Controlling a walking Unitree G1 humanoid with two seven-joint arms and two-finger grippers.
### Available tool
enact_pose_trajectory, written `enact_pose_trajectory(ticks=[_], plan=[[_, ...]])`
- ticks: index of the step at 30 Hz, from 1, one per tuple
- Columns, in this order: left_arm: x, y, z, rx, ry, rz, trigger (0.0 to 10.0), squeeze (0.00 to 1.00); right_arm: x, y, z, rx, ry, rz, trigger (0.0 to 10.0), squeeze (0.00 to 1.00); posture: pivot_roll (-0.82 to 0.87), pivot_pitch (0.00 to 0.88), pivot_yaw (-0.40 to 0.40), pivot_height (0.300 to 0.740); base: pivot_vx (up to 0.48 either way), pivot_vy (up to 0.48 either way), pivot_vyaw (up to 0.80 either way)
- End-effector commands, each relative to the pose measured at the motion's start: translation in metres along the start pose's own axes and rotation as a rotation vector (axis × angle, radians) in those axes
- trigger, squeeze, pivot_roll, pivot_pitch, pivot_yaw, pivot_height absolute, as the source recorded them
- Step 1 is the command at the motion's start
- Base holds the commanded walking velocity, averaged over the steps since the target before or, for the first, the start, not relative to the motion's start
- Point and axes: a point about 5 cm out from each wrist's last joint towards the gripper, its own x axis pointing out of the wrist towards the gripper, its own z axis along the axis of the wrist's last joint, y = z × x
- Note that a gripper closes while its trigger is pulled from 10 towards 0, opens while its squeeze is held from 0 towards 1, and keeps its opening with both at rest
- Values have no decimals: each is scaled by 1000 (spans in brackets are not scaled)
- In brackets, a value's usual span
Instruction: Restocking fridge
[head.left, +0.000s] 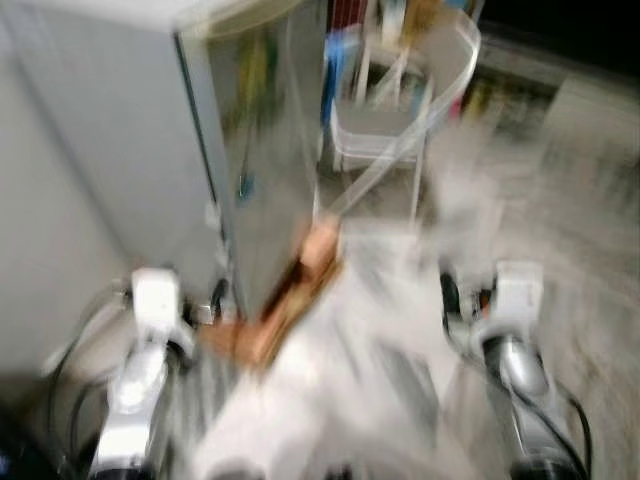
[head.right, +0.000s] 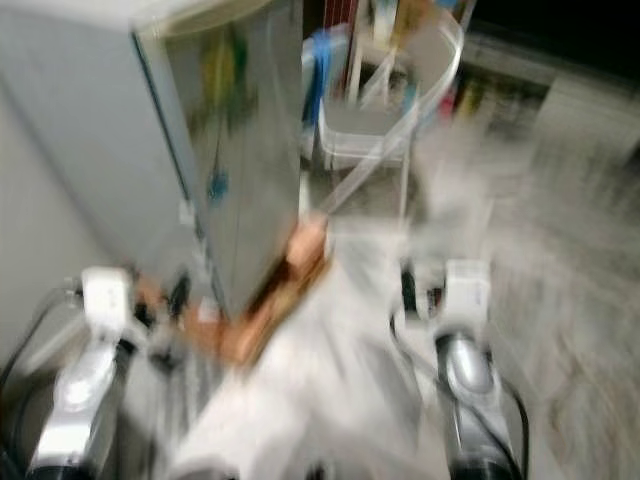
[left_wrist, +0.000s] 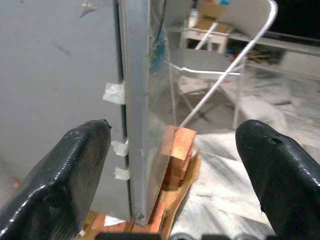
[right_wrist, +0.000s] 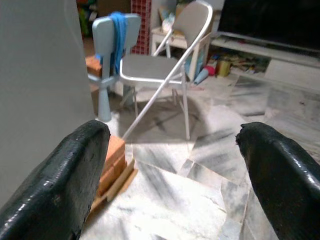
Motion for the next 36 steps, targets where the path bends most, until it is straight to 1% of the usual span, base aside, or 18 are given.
enact_pose_trajectory(ticks=[1, 12, 18, 20, 22, 24, 26, 31, 33, 35, 36], plan=[[-2, 7, 2, 22, -8, 10, 10000, 0, 2, 6, 3, 4, -11, 21, 10000, 0, 53, 0, -49, 740, 416, 240, -538], [0, 1, 3, 29, -15, -17, 10000, 0, 2, 6, 3, 1, -13, 20, 10000, 0, 42, 0, -40, 740, 449, 0, -720], [1, 0, 2, 23, -9, -27, 10000, 0, 0, 9, 1, 7, -10, 21, 10000, 0, 43, 0, -38, 740, 428, 0, -702], [1, 0, 2, 16, -8, -19, 10000, 0, 0, 9, 1, 8, -10, 23, 10000, 0, 44, 0, -39, 740, 450, 0, 0], [1, 1, 2, 1, -7, -1, 10000, 0, 1, 9, 1, 7, -10, 23, 10000, 0, 44, 0, -40, 740, 298, 377, 0], [1, 2, 1, 3, -4, 4, 10000, 0, 1, 8, 1, 7, -11, 23, 10000, 0, 44, 0, -40, 740, 261, 403, 0], [0, 4, 0, 5, 2, 14, 10000, 0, 1, 8, 2, 5, -12, 23, 10000, 0, 44, 0, -40, 740, 0, 394, 0], [-2, 6, 0, 15, 1, 28, 10000, 0, 1, 7, 1, 3, -10, 21, 10000, 0, 46, 0, -41, 740, 0, 0, 0], [-5, 9, -1, 20, 2, 49, 10000, 0, 0, 7, 1, 4, -9, 22, 10000, 0, 47, 0, -41, 740, 0, 0, 0], [-7, 18, -2, 20, 3, 116, 10000, 0, -1, 9, 0, 5, -8, 25, 10000, 0, 47, 0, -42, 740, 0, 0, 0], [-8, 23, -3, 13, 6, 156, 10000, 0, -1, 10, 0, -10, -5, 37, 10000, 0, 47, 0, -43, 740, 0, 0, 0]])
